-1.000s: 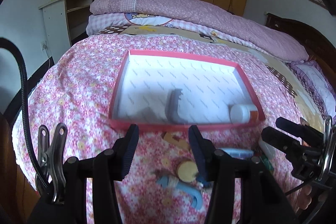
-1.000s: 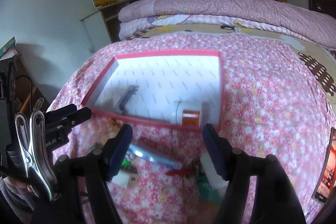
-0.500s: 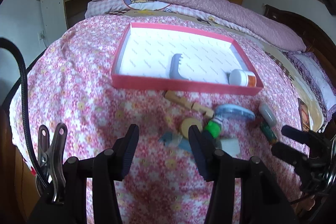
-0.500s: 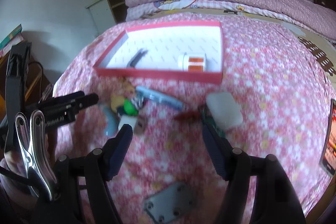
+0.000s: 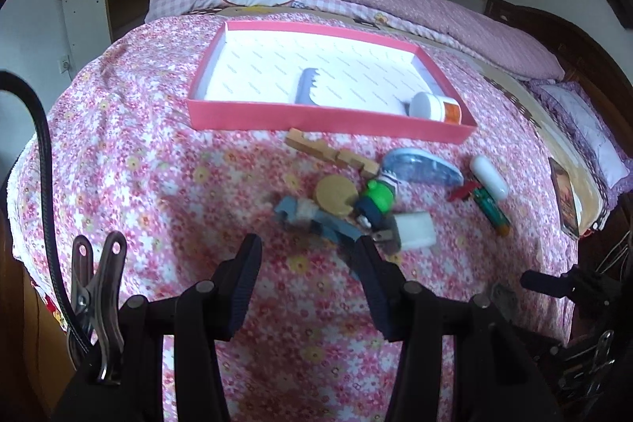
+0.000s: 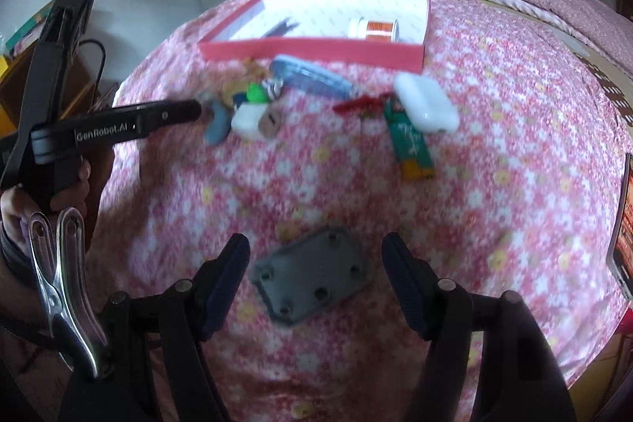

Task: Organize rigid objects
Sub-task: 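Withdraw the left gripper while moving the right gripper to the dark grey square plate, then grasp the grey square plate with the right gripper while the left gripper grasps the light-blue curved piece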

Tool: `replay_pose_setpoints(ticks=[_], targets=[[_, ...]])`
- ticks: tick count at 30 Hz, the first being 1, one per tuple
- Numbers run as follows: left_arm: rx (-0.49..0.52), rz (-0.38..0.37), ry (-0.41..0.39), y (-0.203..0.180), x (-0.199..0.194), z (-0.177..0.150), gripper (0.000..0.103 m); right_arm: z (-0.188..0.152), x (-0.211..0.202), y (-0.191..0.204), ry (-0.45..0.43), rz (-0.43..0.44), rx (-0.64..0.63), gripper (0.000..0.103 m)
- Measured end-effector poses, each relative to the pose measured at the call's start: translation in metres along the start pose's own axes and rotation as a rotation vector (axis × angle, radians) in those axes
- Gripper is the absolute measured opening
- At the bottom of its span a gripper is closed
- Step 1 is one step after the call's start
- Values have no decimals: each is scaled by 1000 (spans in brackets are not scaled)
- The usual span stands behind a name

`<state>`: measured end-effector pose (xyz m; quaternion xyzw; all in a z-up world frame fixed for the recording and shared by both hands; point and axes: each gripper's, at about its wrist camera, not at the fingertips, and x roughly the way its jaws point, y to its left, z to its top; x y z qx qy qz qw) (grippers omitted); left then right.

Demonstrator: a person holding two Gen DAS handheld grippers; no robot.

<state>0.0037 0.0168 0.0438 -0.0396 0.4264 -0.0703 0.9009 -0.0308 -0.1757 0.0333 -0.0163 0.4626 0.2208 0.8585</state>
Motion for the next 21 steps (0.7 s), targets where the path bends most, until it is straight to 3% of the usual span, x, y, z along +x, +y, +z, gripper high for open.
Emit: replay_pose_setpoints(ticks=[4, 9, 14, 17, 21], targets=[[7, -26, 15, -3, 0, -5, 52, -7, 9, -1, 58, 55, 18, 78], [23, -43, 23, -7, 0, -11, 52, -15, 14, 12, 59, 10, -82, 81], [34, -67, 40, -11, 7, -14, 52, -17, 16, 20, 55, -27, -139, 81], [39, -58, 45, -13, 11, -15, 52, -17, 15, 17, 41, -33, -116, 75], [41, -48, 44, -14, 18, -15, 52, -14, 13, 14, 29, -29, -92, 75]])
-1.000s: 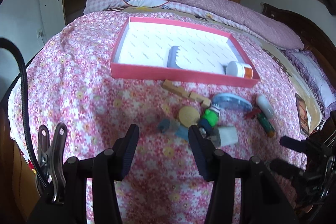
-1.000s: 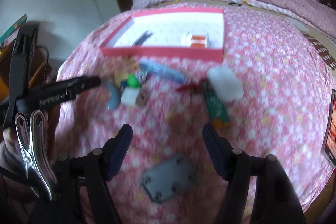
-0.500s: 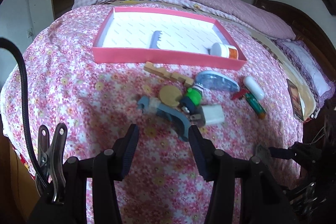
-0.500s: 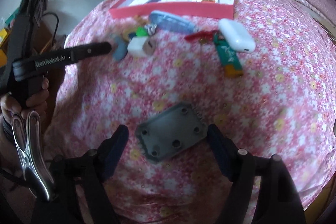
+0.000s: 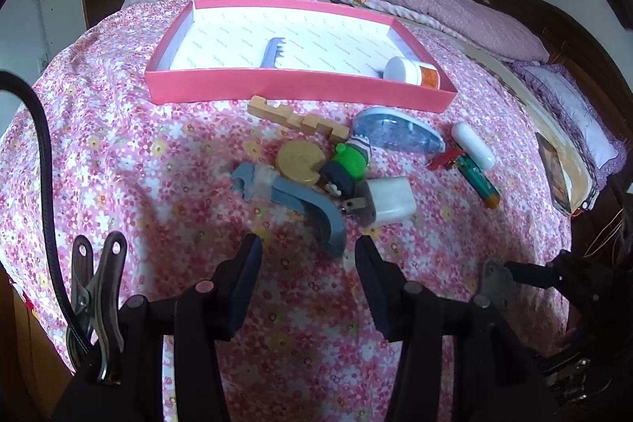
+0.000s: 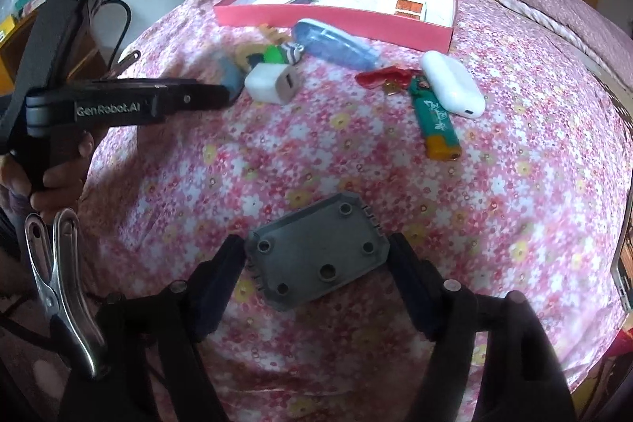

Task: Organize rigid objects
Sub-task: 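Grasp the grey square plate with the right gripper while the left gripper grasps the light-blue curved piece, then carry the light-blue piece into the tray with the left gripper while the right gripper places the grey plate there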

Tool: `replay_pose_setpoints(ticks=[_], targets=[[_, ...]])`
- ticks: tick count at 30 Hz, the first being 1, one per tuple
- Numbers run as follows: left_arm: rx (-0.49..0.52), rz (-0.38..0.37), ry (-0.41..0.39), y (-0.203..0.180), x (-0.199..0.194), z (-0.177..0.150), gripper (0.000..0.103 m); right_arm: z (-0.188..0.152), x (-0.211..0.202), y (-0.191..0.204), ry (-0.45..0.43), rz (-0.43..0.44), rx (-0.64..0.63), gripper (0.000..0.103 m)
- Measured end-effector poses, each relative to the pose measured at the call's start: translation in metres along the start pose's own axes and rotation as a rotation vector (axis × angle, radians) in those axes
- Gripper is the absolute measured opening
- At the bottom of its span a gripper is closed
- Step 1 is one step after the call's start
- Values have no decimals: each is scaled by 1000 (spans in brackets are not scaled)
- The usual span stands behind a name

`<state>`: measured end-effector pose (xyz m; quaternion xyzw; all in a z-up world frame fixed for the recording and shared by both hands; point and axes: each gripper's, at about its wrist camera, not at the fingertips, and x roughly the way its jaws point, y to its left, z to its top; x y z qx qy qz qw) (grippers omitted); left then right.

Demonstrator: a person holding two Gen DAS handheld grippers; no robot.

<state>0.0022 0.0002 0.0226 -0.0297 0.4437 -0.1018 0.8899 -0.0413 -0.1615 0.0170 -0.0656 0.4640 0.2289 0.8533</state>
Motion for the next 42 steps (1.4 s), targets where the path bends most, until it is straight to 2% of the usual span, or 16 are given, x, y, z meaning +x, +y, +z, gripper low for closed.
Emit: replay_pose_setpoints(ticks=[4, 8, 11, 15, 18, 21, 25, 26, 27, 28, 29, 30, 32, 36, 42], targets=[[13, 33, -13, 0, 5, 0, 52, 1, -2, 0, -18, -1, 8, 75], [33, 110, -39, 4, 3, 0, 52, 4, -1, 2, -29, 1, 8, 75], [6, 147, -53, 17, 1, 1, 52, 5, 0, 2, -32, 6, 14, 75], [-67, 150, -55, 37, -2, 5, 52, 5, 2, 0, -32, 16, 24, 75], [-107, 120, -64, 45, -4, 9, 52, 6, 3, -1, -34, 21, 31, 75], [-95, 104, -66, 40, -3, 15, 52, 7, 4, -1, -38, 26, 36, 75], [-62, 124, -64, 30, 7, 23, 51, 8, 5, -2, -43, 31, 46, 75], [-62, 121, -61, 29, 9, 23, 47, 8, 4, -3, -43, 33, 48, 75], [-64, 116, -57, 29, 12, 23, 37, 8, 4, -3, -44, 35, 49, 75], [-67, 110, -50, 29, 14, 23, 32, 8, 4, -3, -45, 36, 51, 75], [-63, 118, -61, 29, 14, 21, 30, 8, 4, -4, -46, 37, 53, 75], [-55, 122, -67, 27, 13, 20, 22, 7, 4, -5, -47, 39, 57, 75], [-52, 114, -63, 28, 12, 19, 16, 7, 3, -6, -50, 42, 62, 75], [-79, 87, -79, 34, 4, 17, 13, 8, 3, -6, -56, 44, 70, 75], [-68, 70, -122, 30, -13, 18, 13, 14, 0, -9, -72, 39, 83, 75]])
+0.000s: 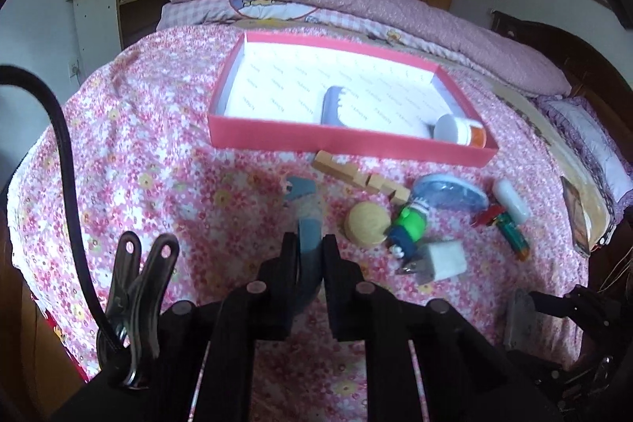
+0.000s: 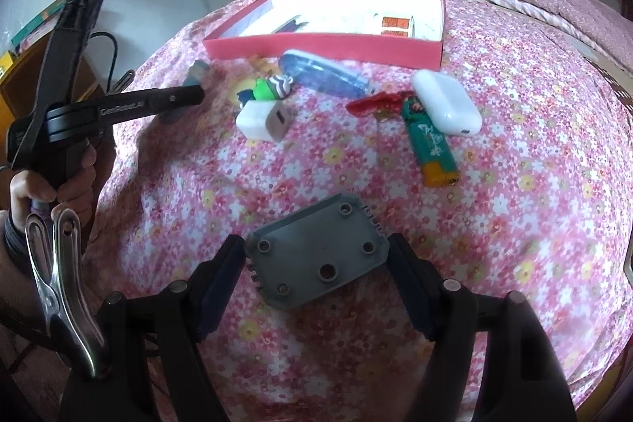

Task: Organize rigid objects
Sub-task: 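Carry the light-blue piece into the tray with the left gripper while the right gripper places the grey plate there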

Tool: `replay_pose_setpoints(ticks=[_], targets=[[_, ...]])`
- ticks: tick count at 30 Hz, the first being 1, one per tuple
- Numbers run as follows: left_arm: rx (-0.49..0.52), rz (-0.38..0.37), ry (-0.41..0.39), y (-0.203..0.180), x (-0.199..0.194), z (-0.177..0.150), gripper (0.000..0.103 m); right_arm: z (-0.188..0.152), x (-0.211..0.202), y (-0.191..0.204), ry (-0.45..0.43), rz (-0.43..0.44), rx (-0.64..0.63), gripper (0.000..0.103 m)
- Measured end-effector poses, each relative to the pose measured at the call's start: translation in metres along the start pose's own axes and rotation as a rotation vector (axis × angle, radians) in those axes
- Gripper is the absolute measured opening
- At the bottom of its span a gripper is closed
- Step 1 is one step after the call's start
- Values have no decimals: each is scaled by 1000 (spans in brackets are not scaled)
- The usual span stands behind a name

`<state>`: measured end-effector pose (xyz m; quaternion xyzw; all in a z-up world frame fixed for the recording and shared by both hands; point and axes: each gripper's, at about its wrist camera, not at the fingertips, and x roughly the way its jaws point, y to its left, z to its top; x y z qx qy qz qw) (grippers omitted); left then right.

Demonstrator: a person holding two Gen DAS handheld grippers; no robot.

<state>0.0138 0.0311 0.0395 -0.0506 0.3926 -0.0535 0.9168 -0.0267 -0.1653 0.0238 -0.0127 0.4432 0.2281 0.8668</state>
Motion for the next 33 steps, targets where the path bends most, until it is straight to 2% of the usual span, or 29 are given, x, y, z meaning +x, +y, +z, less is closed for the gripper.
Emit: replay_pose_setpoints(ticks=[10, 19, 26, 33], targets=[[-2, -23, -38, -2, -12, 20, 13, 26, -3, -5, -42, 10, 36, 75], [-2, -46, -50, -5, -7, 55, 13, 60, -7, -8, -94, 3, 54, 75], [16, -23, -45, -8, 20, 89, 13, 79, -4, -3, -115, -1, 40, 75], [-7, 19, -18, -3, 54, 103, 14, 108, -1, -13, -139, -8, 63, 75]])
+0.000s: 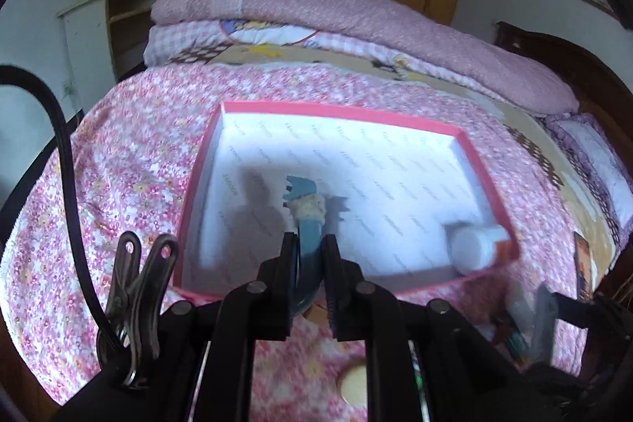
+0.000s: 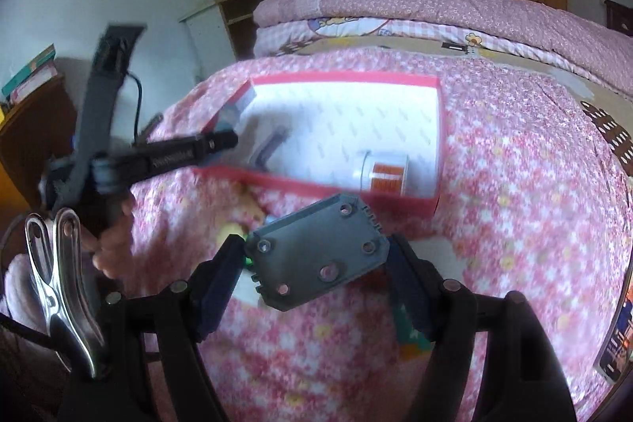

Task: Organize rigid objects
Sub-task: 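Carry the light-blue piece into the tray with the left gripper while the right gripper places the grey plate there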

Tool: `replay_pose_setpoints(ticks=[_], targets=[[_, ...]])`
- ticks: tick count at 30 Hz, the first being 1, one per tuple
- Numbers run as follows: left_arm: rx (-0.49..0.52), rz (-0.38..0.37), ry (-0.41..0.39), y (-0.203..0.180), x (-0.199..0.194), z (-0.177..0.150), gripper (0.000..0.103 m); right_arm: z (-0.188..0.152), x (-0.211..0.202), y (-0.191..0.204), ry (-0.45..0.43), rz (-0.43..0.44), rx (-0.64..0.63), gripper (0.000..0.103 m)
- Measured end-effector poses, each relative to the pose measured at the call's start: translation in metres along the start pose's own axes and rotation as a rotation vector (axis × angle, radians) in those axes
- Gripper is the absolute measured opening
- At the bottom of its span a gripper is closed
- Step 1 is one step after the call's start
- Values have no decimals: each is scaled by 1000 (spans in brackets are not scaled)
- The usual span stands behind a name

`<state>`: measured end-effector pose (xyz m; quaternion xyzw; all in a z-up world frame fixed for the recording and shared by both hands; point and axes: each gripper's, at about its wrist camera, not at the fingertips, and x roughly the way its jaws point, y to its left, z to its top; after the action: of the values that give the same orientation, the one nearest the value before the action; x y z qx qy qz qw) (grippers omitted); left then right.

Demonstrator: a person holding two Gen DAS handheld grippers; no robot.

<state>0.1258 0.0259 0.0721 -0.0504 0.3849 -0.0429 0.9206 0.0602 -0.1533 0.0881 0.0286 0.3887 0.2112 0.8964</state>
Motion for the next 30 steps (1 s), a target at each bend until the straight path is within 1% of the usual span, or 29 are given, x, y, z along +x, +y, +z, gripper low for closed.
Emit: replay_pose_setpoints(ticks=[2, 4, 10, 11, 13, 19, 23, 27, 30], targets=[[7, 17, -14, 2, 7, 4, 14, 6, 3, -4, 0, 8, 19, 75], [18, 30, -10, 2, 12, 6, 14, 12, 6, -7, 0, 10, 30, 75], [-24, 17, 20, 11, 27, 9, 15, 29, 18, -15, 3, -2, 56, 75], [-31, 14, 23, 12, 29, 8, 16, 31, 20, -16, 2, -7, 57, 75], [-37, 12, 33, 14, 31, 7, 26, 37, 25, -20, 2, -18, 63, 75], [-31, 20, 24, 15, 28, 0, 32, 58, 43, -32, 6, -56, 88, 75], [-28, 24, 15, 16, 28, 0, 33, 71, 57, -37, 8, -77, 97, 75], [-34, 21, 7, 17, 26, 1, 33, 84, 75, -37, 3, -116, 84, 75], [-16, 29, 1, 15, 24, 0, 33, 94, 86, -39, 7, -128, 103, 75]])
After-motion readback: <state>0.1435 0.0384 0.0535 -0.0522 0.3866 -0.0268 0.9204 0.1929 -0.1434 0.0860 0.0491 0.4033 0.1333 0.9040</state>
